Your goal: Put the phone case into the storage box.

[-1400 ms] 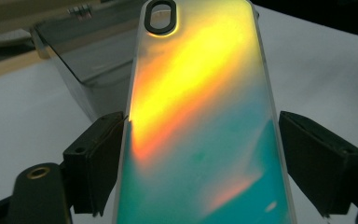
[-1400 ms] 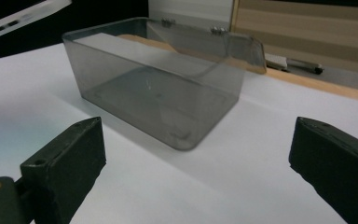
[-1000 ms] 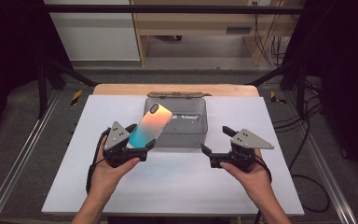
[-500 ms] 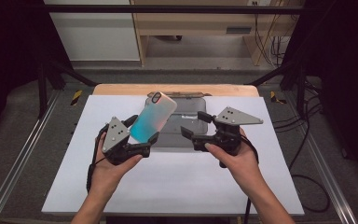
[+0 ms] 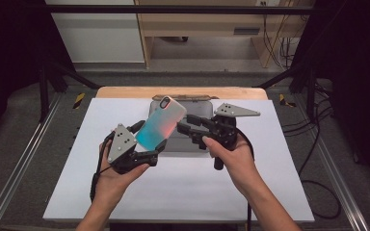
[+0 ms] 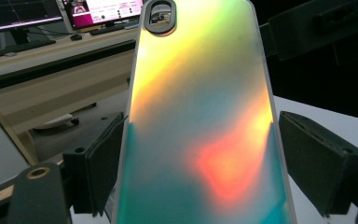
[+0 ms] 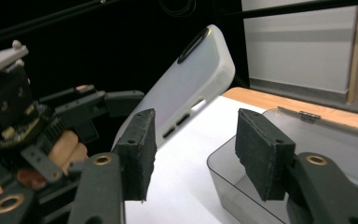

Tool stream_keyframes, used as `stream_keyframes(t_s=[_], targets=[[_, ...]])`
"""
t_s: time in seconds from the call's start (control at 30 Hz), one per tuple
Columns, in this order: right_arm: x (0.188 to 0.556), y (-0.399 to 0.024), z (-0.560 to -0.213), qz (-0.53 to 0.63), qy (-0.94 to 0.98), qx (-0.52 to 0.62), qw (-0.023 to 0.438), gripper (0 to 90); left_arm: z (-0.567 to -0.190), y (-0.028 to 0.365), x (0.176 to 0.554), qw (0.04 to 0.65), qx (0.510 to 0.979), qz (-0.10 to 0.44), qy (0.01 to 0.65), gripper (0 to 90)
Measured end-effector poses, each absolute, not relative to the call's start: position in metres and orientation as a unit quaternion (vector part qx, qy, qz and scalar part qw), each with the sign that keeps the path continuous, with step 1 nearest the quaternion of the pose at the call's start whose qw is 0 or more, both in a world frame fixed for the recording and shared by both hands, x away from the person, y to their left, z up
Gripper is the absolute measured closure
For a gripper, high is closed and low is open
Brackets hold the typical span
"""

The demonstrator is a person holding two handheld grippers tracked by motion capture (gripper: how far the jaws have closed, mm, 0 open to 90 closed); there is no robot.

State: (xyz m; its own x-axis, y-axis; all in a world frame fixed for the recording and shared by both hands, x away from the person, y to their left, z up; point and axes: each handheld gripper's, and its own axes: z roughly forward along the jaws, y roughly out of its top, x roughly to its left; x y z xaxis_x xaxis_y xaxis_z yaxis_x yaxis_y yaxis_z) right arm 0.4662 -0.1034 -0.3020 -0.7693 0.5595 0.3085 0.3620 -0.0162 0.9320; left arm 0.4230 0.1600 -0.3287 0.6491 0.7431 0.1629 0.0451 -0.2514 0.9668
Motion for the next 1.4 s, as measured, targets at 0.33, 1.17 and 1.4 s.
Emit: stream_keyframes(t_s=[0.33, 1.17, 1.4], targets=[[0.477, -0.107, -0.302, 0.653, 0.672, 0.347, 0.041, 57.2, -0.332, 0.157, 0.421, 0.548, 0.725, 0.316, 0.271, 17.3], [0.488, -0.103, -0.302, 0.639, 0.676, 0.365, 0.014, 65.8, -0.338, 0.156, 0.425, 0.545, 0.74, 0.301, 0.255, 17.3], [0.487, -0.101, -0.302, 0.634, 0.68, 0.368, 0.021, 65.0, -0.339, 0.155, 0.425, 0.541, 0.739, 0.307, 0.258, 17.3]])
